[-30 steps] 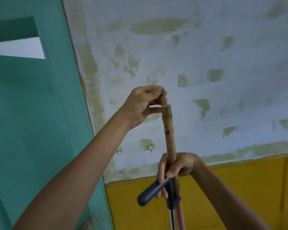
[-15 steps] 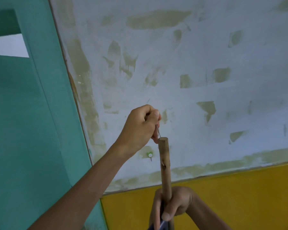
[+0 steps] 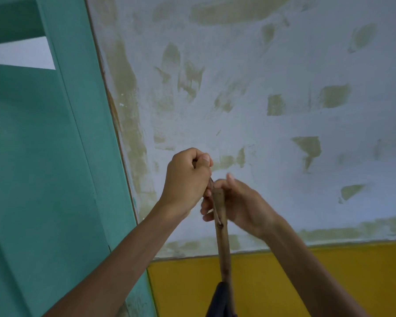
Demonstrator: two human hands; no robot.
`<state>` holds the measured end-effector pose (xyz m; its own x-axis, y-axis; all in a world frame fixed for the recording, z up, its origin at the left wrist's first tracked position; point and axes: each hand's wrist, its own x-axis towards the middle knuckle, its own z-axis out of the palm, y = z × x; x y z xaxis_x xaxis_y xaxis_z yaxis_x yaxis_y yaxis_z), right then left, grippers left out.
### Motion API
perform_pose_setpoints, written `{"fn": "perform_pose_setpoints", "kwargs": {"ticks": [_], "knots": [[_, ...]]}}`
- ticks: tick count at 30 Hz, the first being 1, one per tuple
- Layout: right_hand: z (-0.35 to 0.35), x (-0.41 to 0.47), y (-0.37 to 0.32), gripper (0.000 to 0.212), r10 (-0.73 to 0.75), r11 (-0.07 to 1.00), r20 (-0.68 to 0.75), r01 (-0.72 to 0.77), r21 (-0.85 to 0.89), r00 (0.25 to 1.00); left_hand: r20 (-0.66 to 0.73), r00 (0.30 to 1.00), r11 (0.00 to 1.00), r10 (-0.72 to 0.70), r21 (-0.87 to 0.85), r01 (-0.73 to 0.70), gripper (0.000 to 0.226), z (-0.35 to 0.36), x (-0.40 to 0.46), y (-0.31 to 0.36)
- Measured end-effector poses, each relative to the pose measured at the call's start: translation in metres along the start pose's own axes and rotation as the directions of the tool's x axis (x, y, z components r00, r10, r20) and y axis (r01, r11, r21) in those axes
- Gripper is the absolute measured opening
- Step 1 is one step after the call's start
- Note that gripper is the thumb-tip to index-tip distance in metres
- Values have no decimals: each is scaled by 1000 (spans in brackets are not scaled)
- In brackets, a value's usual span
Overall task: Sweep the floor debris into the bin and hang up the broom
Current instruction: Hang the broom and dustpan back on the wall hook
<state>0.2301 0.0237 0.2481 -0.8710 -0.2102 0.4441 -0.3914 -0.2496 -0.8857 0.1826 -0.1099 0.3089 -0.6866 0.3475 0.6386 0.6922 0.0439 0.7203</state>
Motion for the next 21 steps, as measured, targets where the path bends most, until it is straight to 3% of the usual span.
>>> {"fn": "perform_pose_setpoints", "kwargs": {"ticks": [3, 6, 13, 16, 18, 21], "knots": [[-4, 7, -20, 39, 16, 913, -99, -55, -403, 995, -61, 998, 995, 33, 99, -27, 26, 4, 2, -12], [-12, 12, -28, 31, 89, 843, -141, -150, -517, 986, -106, 994, 996, -9, 84, 18, 25, 13, 5, -27], [-46, 24, -21, 14, 220, 863, -242, -304, -403, 945, -155, 964, 976, -217, -34, 214, 23, 37, 20, -62], [-51, 36, -11, 17, 204, 793, -285, -329, -513, 936, -110, 940, 946, -322, -78, 315, 23, 45, 26, -75], [-55, 42, -3, 18, 201, 761, -294, -338, -554, 934, -54, 907, 898, -417, -179, 402, 22, 47, 30, -82], [-66, 43, 3, 20, 186, 821, -341, -337, -461, 921, 74, 840, 769, -538, -366, 525, 19, 40, 33, -91]]}}
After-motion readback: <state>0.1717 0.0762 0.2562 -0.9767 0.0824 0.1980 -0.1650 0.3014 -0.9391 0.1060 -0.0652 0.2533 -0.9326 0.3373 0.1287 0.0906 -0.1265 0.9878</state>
